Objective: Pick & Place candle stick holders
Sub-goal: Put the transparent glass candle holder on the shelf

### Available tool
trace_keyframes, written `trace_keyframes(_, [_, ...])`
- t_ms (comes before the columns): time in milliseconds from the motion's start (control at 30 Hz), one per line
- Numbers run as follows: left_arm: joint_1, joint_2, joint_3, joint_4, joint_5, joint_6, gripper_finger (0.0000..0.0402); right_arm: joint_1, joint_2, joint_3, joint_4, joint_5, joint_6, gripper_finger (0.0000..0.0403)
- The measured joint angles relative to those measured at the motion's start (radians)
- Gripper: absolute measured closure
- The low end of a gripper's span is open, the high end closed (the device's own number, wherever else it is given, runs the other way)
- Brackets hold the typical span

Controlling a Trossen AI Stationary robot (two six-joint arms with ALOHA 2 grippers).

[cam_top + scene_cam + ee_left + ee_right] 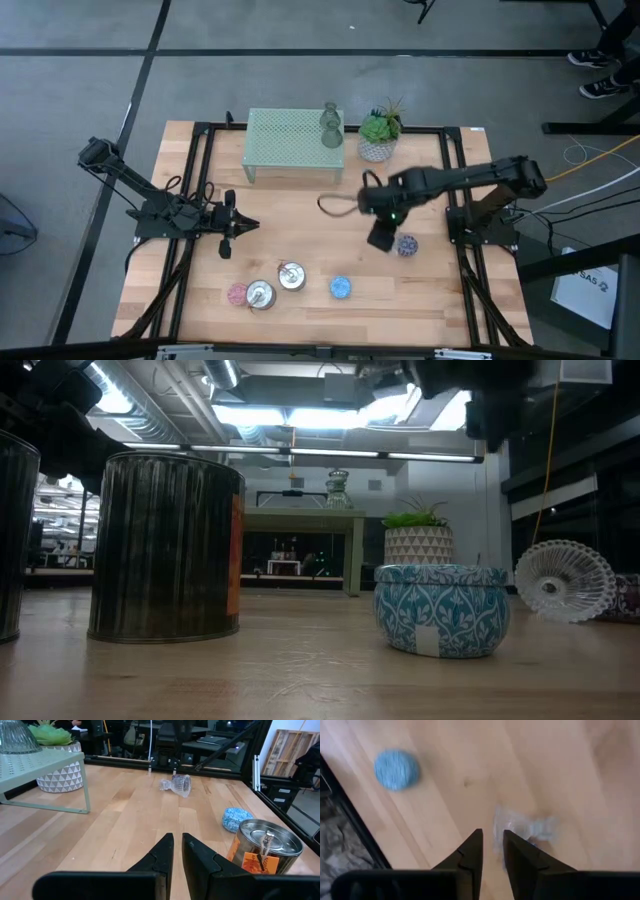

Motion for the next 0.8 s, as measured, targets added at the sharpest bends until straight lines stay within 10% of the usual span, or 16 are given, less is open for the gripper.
trace_keyframes(467, [0.0,0.0,0.0,0.0,0.0,0.0,0.037,0.207,0.0,-0.189,0.098,0.14,0.207,0.0187])
trace_keyframes(800, [0.0,0.0,0.0,0.0,0.0,0.0,0.037,0.233,0.006,-0.353,0.299,0.162,0.211,0.0177])
